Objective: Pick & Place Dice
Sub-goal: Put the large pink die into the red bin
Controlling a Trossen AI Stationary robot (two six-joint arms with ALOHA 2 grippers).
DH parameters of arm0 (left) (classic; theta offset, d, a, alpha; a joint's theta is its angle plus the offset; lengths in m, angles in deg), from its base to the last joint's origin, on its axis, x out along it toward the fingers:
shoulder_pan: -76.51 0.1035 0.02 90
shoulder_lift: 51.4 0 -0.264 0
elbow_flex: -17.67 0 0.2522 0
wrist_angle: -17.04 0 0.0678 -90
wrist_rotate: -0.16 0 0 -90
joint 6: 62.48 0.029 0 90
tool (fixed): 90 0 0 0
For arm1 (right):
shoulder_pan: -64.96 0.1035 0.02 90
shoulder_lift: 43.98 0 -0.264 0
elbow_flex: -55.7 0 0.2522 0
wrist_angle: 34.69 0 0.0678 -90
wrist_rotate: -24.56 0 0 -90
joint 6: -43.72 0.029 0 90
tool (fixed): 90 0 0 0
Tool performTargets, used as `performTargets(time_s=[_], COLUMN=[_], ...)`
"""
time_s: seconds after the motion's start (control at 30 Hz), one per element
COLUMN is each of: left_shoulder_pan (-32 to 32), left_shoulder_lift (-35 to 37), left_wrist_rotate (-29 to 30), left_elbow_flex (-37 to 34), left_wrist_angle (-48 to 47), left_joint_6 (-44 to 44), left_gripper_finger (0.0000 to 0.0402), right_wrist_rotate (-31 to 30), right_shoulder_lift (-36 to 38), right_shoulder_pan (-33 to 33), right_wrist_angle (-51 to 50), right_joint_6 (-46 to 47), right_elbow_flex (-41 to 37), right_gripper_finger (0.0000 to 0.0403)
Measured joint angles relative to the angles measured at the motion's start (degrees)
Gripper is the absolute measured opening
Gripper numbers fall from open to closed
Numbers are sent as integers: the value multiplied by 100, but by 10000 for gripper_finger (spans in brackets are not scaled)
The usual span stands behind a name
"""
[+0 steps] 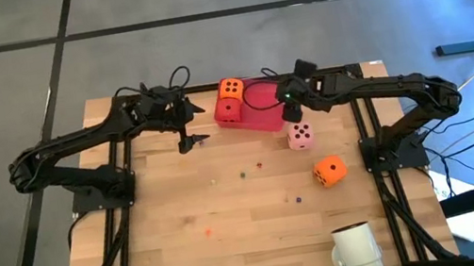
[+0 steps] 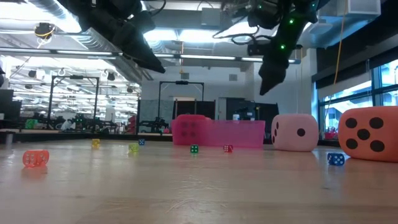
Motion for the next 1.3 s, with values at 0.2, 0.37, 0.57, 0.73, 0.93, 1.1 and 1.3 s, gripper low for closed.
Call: performTargets(time_s=[0.2,0.37,0.57,0.73,0.93,1.1,1.3], left_shoulder_pan=[0,0,0,0,0,0,0], left_shoulder_lift=[0,0,0,0,0,0,0], left_wrist_rotate=[1,0,0,0,0,1,2], left_elbow_flex=[-4,-4,-4,-4,-4,-4,-4], left_wrist_angle=[0,0,0,0,-2,-2,-2], left_joint_6=[-2,-4,-7,-7,-11,-10,-9], left_gripper_finger=[400,400,400,400,400,400,400], right_wrist_rotate=[317,1291,3140,3688,3659,3545,3394], right_shoulder_lift=[0,0,0,0,0,0,0], right_shoulder_pan=[0,0,2,2,43,137,210], right_wrist_angle=[-548,-1139,-1313,-1311,-1463,-1535,-1440], right_joint_6=[1059,1260,889,686,568,552,552], right_elbow_flex=[0,0,0,0,0,-214,-625], right_gripper_finger=[394,394,395,394,394,394,394])
